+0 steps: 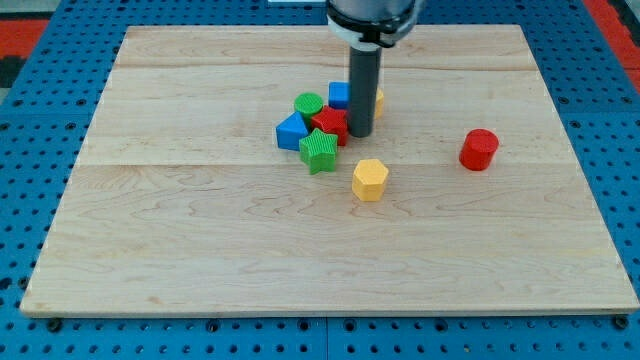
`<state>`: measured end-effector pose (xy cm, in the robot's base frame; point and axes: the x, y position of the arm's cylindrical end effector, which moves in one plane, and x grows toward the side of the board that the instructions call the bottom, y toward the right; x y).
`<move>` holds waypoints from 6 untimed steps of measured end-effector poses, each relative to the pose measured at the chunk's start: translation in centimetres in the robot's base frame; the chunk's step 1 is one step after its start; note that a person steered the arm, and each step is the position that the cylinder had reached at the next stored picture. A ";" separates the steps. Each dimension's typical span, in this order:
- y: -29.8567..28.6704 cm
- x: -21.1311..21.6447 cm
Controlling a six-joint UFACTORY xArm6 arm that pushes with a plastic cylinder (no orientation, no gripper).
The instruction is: Slide the heart into the red star
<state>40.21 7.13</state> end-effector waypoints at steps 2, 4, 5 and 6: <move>5.8 -5.4; -4.3 -4.6; -4.3 -4.6; -2.4 -4.8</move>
